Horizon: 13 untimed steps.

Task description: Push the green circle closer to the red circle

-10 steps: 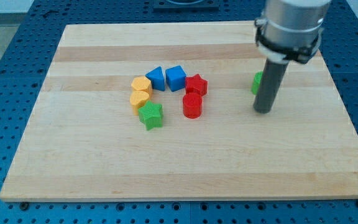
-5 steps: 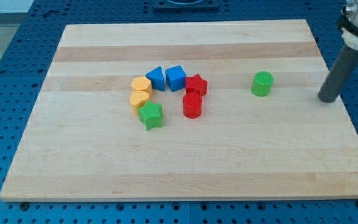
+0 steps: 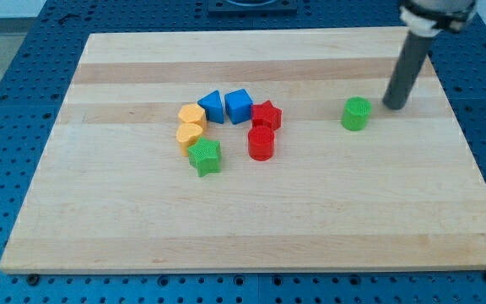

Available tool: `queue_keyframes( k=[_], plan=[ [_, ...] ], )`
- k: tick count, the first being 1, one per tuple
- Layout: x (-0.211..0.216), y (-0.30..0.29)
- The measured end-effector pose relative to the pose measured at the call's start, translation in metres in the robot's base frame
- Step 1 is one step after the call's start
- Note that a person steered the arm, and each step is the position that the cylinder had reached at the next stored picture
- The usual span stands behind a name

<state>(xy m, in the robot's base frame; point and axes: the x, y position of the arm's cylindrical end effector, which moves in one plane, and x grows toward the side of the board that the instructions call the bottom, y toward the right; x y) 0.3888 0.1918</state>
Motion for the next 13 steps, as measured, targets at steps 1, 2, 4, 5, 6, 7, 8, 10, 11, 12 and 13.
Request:
queue_keyframes(
  k=[1, 2, 4, 5, 6, 7, 8, 10, 11, 12, 13],
  plan=[
    [-0.004, -0.006],
    [-0.010, -0.013],
    [0.055, -0.064],
    [0.065, -0.072],
    [0.066, -0.074],
    [0.056, -0.051],
    [0.056, -0.045],
    [0.094, -0.053],
    [0.097, -0.053],
    [0.104, -0.073],
    [0.107, -0.088]
  ],
)
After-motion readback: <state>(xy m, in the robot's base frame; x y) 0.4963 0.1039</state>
